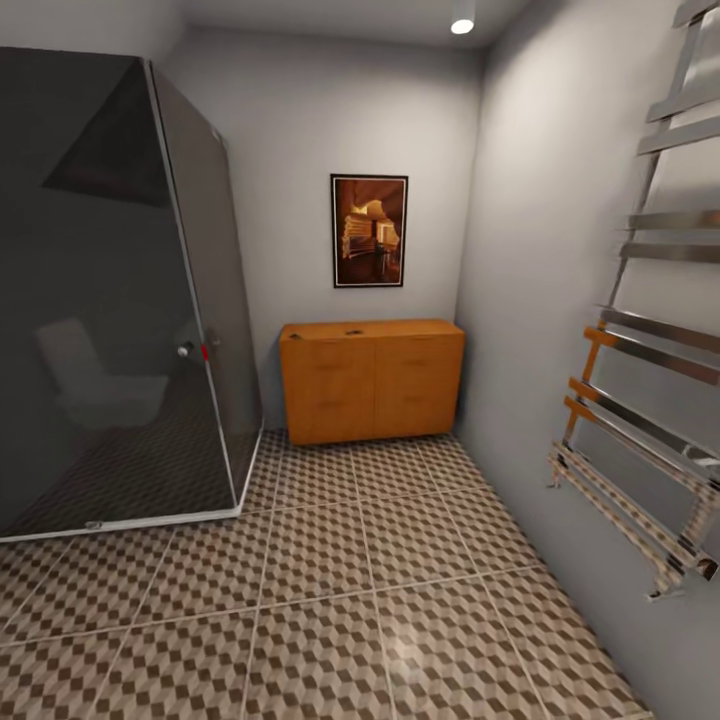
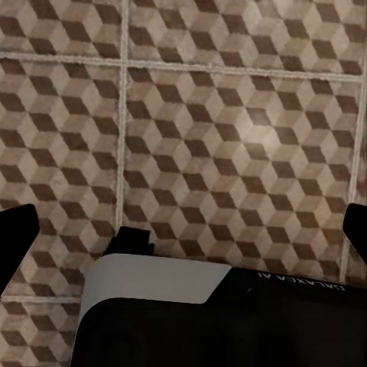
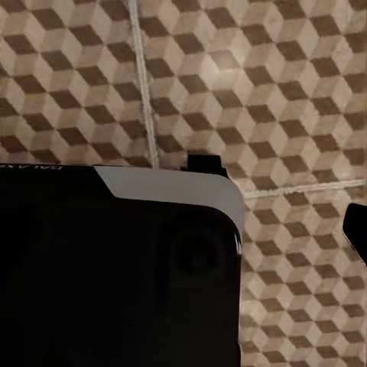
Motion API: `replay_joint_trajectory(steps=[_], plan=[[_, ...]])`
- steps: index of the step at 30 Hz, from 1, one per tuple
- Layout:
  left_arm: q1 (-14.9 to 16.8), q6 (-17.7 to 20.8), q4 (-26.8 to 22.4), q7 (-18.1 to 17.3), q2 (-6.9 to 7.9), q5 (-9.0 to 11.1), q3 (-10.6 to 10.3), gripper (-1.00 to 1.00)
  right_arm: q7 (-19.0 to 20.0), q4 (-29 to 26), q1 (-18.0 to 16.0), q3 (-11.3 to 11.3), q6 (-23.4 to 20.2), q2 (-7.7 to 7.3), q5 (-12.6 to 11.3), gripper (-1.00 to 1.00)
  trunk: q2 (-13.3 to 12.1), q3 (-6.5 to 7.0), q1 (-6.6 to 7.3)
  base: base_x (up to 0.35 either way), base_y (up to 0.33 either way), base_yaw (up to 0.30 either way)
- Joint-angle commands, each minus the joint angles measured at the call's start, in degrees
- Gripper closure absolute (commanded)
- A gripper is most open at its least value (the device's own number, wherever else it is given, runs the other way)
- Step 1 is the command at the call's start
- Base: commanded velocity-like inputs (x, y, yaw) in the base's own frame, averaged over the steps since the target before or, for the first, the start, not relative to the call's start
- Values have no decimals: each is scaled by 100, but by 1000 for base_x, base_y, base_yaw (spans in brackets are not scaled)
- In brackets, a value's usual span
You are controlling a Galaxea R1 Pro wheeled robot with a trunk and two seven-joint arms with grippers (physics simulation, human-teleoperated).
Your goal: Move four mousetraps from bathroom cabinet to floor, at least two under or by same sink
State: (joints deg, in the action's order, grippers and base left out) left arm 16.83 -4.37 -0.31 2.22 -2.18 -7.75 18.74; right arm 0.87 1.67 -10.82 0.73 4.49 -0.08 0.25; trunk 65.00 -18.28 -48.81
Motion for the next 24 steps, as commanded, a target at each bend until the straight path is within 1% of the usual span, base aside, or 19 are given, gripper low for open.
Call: replay_joint_trajectory(steps=[1, 24], plan=[[4, -20, 5, 23, -1, -60, 42, -100, 9, 18, -8, 6, 34, -1, 2, -100, 3, -7, -3, 322, 0, 0], [4, -13, 5, 47, -1, -58, 42, -100, 15, 18, -8, 8, 34, -1, 2, -100, 3, -7, -3, 322, 0, 0]])
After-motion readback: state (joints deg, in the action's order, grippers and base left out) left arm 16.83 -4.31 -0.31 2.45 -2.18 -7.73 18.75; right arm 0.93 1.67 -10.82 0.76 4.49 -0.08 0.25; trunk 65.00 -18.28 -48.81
